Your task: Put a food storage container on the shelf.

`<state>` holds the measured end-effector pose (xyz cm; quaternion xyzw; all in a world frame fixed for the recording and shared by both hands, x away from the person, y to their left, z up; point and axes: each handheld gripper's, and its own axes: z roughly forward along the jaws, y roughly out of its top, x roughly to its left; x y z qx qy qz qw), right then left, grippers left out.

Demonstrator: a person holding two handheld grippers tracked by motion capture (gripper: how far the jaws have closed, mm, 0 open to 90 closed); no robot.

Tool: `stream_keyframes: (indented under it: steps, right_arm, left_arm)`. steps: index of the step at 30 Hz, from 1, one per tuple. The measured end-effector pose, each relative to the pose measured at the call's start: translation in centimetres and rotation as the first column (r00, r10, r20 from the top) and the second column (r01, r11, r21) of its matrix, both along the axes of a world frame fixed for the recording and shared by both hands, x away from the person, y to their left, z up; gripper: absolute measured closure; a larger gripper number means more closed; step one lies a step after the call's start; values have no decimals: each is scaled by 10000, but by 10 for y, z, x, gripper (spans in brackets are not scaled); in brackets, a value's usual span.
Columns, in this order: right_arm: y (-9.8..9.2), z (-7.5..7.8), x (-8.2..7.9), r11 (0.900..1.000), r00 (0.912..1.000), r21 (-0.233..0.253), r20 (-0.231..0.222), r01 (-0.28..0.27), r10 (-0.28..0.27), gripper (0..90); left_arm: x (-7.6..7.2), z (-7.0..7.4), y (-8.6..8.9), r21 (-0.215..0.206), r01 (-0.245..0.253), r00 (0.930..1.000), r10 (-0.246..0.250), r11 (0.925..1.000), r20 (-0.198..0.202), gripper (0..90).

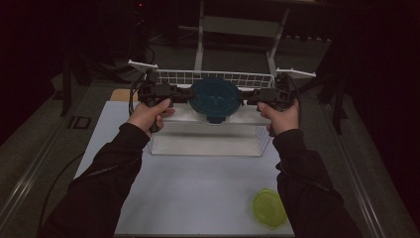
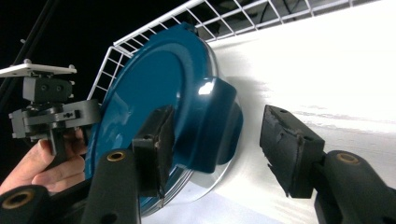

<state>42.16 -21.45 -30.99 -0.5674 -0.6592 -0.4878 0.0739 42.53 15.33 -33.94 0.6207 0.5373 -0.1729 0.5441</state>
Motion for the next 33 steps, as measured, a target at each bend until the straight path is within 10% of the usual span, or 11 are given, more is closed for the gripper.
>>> stream_keyframes:
  steps: [17,33]
  right_arm:
    - [14,19,-64,9869,9736,-732,1681,-1440,1545,454]
    - [53,7,-93,9482,9305,-2015,2251,-2456,2889,898]
  left_arm:
    - [-26,18,11,1096,-363,9946,253,9933,1005,420]
    - [-91,3,22,1978,-285,9533,-328,9798,3002,375]
